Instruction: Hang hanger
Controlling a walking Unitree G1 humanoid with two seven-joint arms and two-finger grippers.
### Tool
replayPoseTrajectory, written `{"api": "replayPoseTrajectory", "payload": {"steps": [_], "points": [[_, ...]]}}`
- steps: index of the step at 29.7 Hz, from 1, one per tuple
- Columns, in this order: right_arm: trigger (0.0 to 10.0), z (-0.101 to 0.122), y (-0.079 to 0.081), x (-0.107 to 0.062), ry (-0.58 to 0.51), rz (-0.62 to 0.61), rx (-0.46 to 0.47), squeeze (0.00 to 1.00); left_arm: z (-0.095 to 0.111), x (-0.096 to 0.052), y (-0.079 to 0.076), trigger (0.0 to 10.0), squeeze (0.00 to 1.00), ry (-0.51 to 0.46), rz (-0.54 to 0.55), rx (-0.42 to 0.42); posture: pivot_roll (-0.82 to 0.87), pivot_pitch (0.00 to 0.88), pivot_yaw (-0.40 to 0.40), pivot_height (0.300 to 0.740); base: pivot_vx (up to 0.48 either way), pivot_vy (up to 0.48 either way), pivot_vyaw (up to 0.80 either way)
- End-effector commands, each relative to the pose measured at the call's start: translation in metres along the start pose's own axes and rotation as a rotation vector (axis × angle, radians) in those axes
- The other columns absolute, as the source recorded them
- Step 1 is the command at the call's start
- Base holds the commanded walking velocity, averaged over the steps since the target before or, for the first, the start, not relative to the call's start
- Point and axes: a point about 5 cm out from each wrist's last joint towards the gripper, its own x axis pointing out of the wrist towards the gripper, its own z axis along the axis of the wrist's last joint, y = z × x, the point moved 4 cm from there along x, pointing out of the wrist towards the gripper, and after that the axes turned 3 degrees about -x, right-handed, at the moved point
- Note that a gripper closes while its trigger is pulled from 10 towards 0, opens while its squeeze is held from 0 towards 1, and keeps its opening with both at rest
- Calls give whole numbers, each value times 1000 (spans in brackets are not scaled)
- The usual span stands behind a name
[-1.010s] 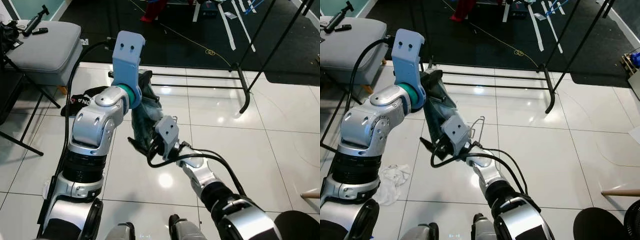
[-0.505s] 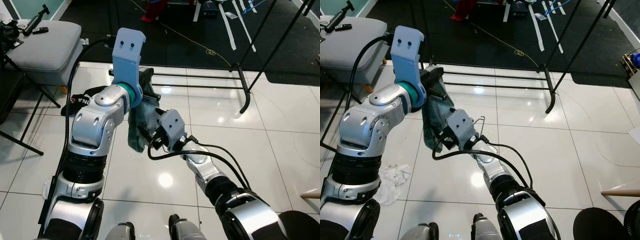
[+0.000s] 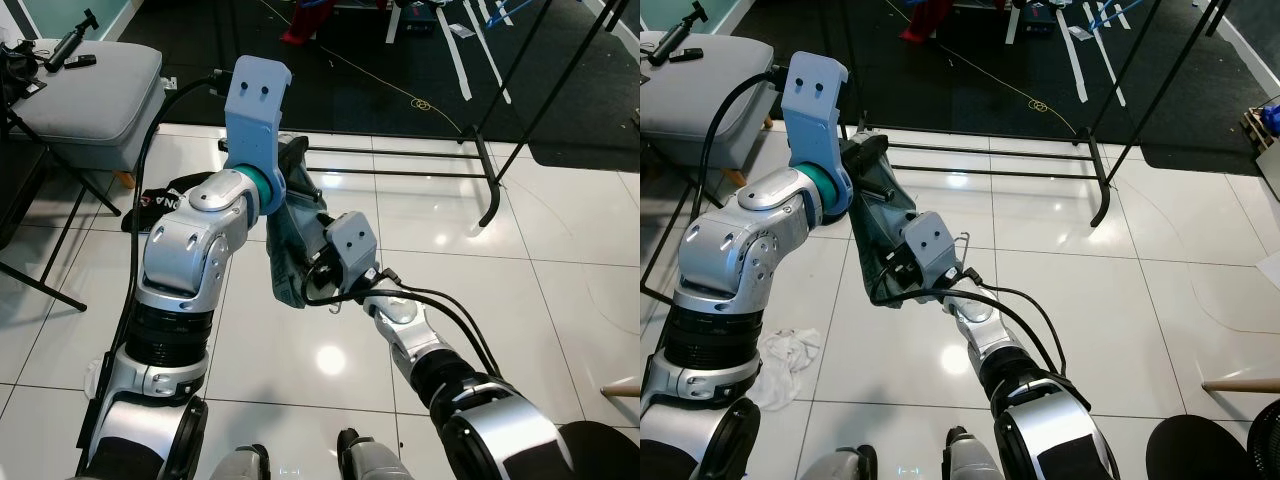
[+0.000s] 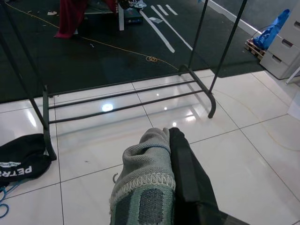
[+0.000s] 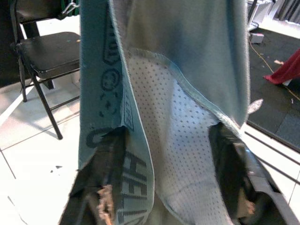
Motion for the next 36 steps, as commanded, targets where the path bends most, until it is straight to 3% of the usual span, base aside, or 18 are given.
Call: {"api": "replayPoseTrajectory", "payload": {"steps": [1,27,29,32,36], "points": [[0,-4,1,-1,18,0,22,0,5,-1,-6,0,0,-17,-24,-6,62,110,9,740,0,0,0],[0,-6,5,-5,-2,34,88,0,2,0,-2,0,0,-9,-7,-10,59,111,10,740,0,0,0],[0,-8,-2,-8,-4,-5,107,0,-3,1,4,0,0,0,22,8,58,112,8,740,0,0,0],[0,-12,-25,-18,-18,-152,182,0,-18,3,21,0,0,25,98,81,58,111,7,740,0,0,0],[0,-14,-38,-25,-28,-218,199,0,-26,2,30,0,0,41,131,124,45,118,15,740,0,0,0]]}}
